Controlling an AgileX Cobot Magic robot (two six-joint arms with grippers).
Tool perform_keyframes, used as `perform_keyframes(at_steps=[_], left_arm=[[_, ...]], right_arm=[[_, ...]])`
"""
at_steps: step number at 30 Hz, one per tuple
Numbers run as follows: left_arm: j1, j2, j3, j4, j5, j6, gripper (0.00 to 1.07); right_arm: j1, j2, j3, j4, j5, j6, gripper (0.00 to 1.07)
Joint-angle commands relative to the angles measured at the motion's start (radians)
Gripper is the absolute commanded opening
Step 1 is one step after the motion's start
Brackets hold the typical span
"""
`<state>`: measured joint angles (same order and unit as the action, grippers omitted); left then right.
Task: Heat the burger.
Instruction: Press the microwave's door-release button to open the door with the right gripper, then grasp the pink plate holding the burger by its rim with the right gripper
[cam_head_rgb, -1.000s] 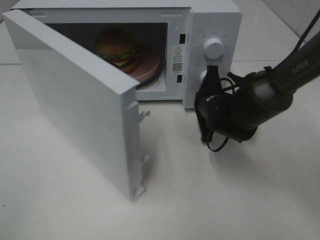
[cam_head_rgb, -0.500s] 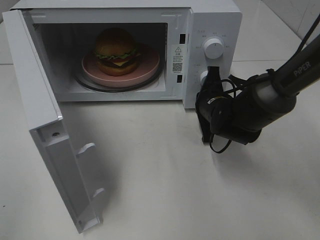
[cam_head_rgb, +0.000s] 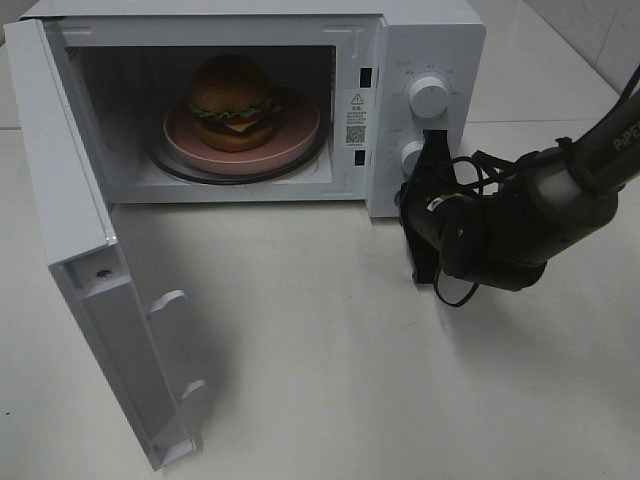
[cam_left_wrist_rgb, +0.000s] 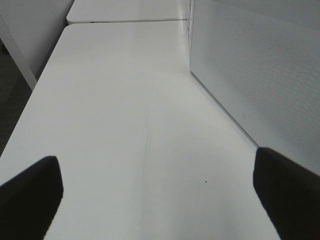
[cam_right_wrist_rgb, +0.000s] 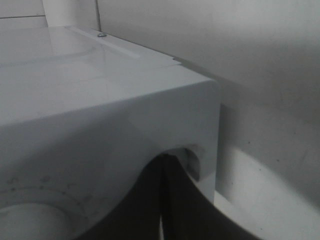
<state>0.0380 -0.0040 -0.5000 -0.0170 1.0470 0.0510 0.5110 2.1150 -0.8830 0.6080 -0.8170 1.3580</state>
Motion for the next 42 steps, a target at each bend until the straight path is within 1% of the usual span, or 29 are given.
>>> perform_keyframes(at_steps=[1, 8, 10, 11, 13, 16, 17, 19, 21, 23, 24, 28, 29, 32, 34, 35, 37, 38, 39, 40, 41, 42], left_arm=[[0.001, -0.021, 0.002, 0.002, -0.009, -0.007, 0.98], [0.001, -0.021, 0.002, 0.002, -0.009, -0.007, 0.98], [0.001, -0.021, 0.002, 0.002, -0.009, -0.007, 0.98], [0.001, -0.021, 0.002, 0.002, -0.009, -0.007, 0.98], [0.001, -0.021, 0.002, 0.002, -0.009, -0.007, 0.98], [0.001, -0.021, 0.002, 0.002, -0.009, -0.007, 0.98], [0.001, -0.021, 0.002, 0.002, -0.009, -0.007, 0.98], [0.001, -0.021, 0.002, 0.002, -0.009, -0.007, 0.98], [0.001, -0.021, 0.002, 0.002, -0.009, -0.007, 0.98], [0.001, -0.021, 0.002, 0.002, -0.009, -0.007, 0.98], [0.001, -0.021, 0.002, 0.002, -0.009, -0.007, 0.98], [0.001, -0.021, 0.002, 0.002, -0.009, -0.007, 0.98], [0.001, -0.021, 0.002, 0.002, -0.009, -0.007, 0.98], [0.001, -0.021, 0.002, 0.002, -0.009, -0.007, 0.98], [0.001, -0.021, 0.002, 0.002, -0.009, -0.007, 0.98], [0.001, -0.021, 0.002, 0.002, -0.009, -0.007, 0.98], [0.001, -0.021, 0.002, 0.002, -0.009, -0.007, 0.98], [0.001, -0.021, 0.002, 0.002, -0.009, -0.007, 0.98], [0.001, -0.021, 0.002, 0.002, -0.009, -0.007, 0.98], [0.001, -0.021, 0.002, 0.002, -0.009, -0.007, 0.98], [0.001, -0.021, 0.002, 0.002, -0.009, -0.007, 0.98], [0.001, -0.021, 0.002, 0.002, -0.009, -0.007, 0.98]], right_arm=[[-0.007, -0.054, 0.014, -0.063, -0.046, 0.021, 0.0], [-0.007, -0.101, 0.08, -0.091, -0.024, 0.042, 0.0], [-0.007, -0.148, 0.133, -0.136, -0.005, 0.064, 0.0], [-0.007, -0.148, 0.133, -0.136, -0.005, 0.064, 0.0], [0.001, -0.187, 0.177, -0.157, -0.005, 0.068, 0.0], [0.005, -0.202, 0.193, -0.156, -0.005, 0.068, 0.0], [0.006, -0.231, 0.222, -0.161, 0.003, 0.068, 0.0], [0.01, -0.247, 0.233, -0.164, 0.014, 0.067, 0.0], [0.017, -0.312, 0.281, -0.172, 0.072, 0.058, 0.01], [0.017, -0.326, 0.292, -0.182, 0.09, 0.054, 0.01], [0.017, -0.36, 0.306, -0.206, 0.127, 0.038, 0.01], [0.017, -0.407, 0.314, -0.249, 0.2, -0.003, 0.01], [0.017, -0.435, 0.314, -0.286, 0.266, -0.038, 0.01], [0.017, -0.45, 0.314, -0.303, 0.302, -0.058, 0.02], [0.017, -0.506, 0.314, -0.335, 0.476, -0.138, 0.03], [0.017, -0.506, 0.314, -0.335, 0.476, -0.138, 0.03], [0.017, -0.537, 0.314, -0.337, 0.584, -0.224, 0.04], [0.017, -0.537, 0.314, -0.337, 0.584, -0.224, 0.04], [0.017, -0.548, 0.314, -0.337, 0.614, -0.267, 0.04], [0.017, -0.564, 0.314, -0.337, 0.66, -0.37, 0.05], [0.017, -0.564, 0.314, -0.337, 0.66, -0.37, 0.05], [0.017, -0.573, 0.314, -0.337, 0.684, -0.428, 0.05]])
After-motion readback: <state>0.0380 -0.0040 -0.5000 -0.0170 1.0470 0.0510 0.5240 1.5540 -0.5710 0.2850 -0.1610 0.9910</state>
